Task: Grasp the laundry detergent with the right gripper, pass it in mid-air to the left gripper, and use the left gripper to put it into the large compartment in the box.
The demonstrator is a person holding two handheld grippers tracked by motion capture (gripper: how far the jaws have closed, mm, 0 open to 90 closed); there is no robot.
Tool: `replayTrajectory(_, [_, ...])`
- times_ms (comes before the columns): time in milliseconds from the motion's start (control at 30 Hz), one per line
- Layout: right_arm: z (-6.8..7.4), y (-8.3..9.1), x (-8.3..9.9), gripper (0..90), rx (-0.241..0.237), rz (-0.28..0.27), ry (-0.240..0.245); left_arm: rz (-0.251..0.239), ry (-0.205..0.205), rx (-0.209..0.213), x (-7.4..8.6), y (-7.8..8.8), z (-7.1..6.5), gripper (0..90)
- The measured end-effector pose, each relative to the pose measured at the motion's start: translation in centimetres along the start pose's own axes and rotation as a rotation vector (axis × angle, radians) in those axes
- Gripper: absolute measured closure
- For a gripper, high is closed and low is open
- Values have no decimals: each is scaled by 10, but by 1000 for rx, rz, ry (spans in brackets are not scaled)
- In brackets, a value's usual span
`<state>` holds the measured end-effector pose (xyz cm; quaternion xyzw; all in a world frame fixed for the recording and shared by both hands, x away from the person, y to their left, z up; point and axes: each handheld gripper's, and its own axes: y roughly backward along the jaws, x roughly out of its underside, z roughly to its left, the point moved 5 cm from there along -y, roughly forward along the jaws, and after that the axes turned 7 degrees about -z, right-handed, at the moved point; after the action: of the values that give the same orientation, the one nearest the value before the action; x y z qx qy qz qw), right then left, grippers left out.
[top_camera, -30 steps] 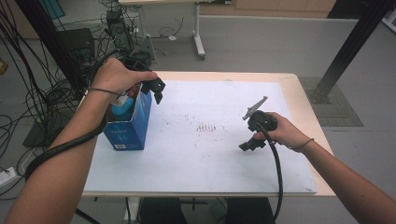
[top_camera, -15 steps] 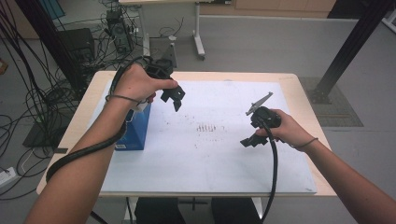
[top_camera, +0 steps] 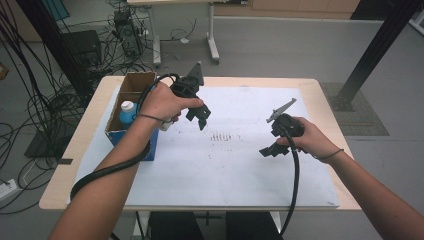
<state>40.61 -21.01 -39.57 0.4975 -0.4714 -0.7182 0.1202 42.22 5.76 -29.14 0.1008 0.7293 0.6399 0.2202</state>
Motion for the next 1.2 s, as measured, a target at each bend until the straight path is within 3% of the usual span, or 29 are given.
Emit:
replayTrajectory(567, [0,-4,5,58,-10,12,9,6,3,0,4,-27,-7,84])
replayTrajectory(1033, [6,0,-2,57,3,6,20,17,-8,16,11,-40,-10,84])
replayTrajectory(1200, [8,2,-3,57,15,1,15,6,-9,18,12,-36,-8,84])
